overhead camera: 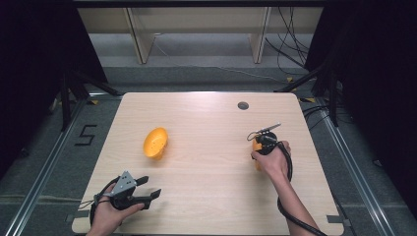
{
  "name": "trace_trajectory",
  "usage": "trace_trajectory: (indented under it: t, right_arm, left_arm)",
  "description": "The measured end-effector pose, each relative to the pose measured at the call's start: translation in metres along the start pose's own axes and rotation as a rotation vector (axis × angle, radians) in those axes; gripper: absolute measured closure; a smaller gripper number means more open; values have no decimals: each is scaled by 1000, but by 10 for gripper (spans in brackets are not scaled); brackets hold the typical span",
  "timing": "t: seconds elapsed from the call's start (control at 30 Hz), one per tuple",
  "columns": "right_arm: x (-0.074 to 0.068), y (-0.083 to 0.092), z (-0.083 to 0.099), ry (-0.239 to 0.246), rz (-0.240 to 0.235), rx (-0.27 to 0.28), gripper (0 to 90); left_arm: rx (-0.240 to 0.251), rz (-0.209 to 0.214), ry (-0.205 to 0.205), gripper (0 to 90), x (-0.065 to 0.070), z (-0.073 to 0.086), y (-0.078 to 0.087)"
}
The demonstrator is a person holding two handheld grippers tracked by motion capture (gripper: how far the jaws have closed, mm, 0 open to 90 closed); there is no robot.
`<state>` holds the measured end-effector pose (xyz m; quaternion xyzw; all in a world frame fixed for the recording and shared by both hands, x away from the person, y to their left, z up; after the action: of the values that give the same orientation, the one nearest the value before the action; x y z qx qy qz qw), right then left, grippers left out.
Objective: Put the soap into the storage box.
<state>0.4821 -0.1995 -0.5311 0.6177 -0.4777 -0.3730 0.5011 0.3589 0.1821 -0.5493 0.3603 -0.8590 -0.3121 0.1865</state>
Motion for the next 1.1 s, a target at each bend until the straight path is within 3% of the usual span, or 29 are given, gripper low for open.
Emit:
trace_trajectory:
  t: [0.03,0.1,0.13,0.2,0.23,0.3,0.5,0.53,0.57,0.6,0.63,0.67,0.7,0.73,0.77,0.8,0.83,0.87,0.9,0.93,0.97,1.0,1.03,1.07,1.1]
  right_arm:
    - [-2,0,-1,-25,-5,-26,518]
    - [0,0,-2,-14,0,-44,525]
    - [0,-1,-5,-40,9,-77,562]
    - [2,-1,-5,-18,12,-103,571]
    - [2,-1,-5,-35,11,-121,577]
    - [1,-2,-6,-72,23,-159,608]
    - [4,-1,-7,-40,24,-199,614]
    - [8,-1,-6,31,14,-207,615]
    - [8,-1,-6,31,14,-207,615]
    - [7,2,-2,100,-32,-215,615]
    - [7,2,-1,133,-42,-216,615]
    - [7,2,-1,133,-42,-216,615]
    - [6,5,5,271,-104,-197,616]
    - [8,5,4,404,-76,-146,616]
    - [3,10,13,492,-94,-163,616]
    - [3,10,13,492,-94,-163,616]
    - [-11,20,28,689,-167,-158,616]
    - [-11,20,28,689,-167,-158,616]
    - [-21,26,37,769,-194,-166,616]
    - [-35,38,54,902,-202,-171,616]
    - [-35,38,54,902,-202,-171,616]
    - [-48,46,63,989,-236,-147,616]
    - [-53,49,67,1012,-250,-138,616]
    - [-60,55,74,1037,-256,-138,616]
    - [-64,58,77,1056,-254,-131,616]
  left_arm:
    - [5,3,13,294,1,0,0]
    - [8,5,22,293,1,-1,0]
    - [7,6,22,292,1,-1,0]
    - [1,3,11,291,1,0,0]
    - [-6,-1,-7,291,-1,1,0]
    - [-2,4,18,291,0,1,0]
    - [3,4,12,290,-1,0,0]
    - [8,8,28,287,0,0,0]
    - [8,8,28,283,0,0,0]
    - [15,10,39,283,0,0,0]
    - [13,13,20,283,0,0,1]
    - [13,13,20,284,0,0,1]
    - [18,21,23,283,1,-1,0]
    - [27,28,10,281,3,-3,0]
    - [27,28,10,278,3,-3,0]
    - [29,31,1,278,4,-3,-1]
    - [36,49,-33,275,8,-5,-1]
    - [36,49,-33,272,8,-5,-1]
    - [50,69,-22,272,11,-7,-3]
    - [36,99,-54,271,16,-7,-4]
    - [36,99,-54,273,16,-7,-4]
    - [28,135,-100,273,22,-9,-7]
    - [28,135,-100,273,22,-9,-7]
    - [34,181,-98,273,31,-14,-9]
    - [25,194,-139,272,34,-17,-9]
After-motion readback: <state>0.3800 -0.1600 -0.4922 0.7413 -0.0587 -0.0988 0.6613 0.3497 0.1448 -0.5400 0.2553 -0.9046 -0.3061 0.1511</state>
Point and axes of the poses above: each handheld gripper's, and its own axes: y roughly backward along the jaws, z roughly out of its underside, x roughly to its right, the point moved 8 cm from there along -y, roughly forward along the jaws, and after that the axes turned 12 degrees about -x, right-handed, at the moved point
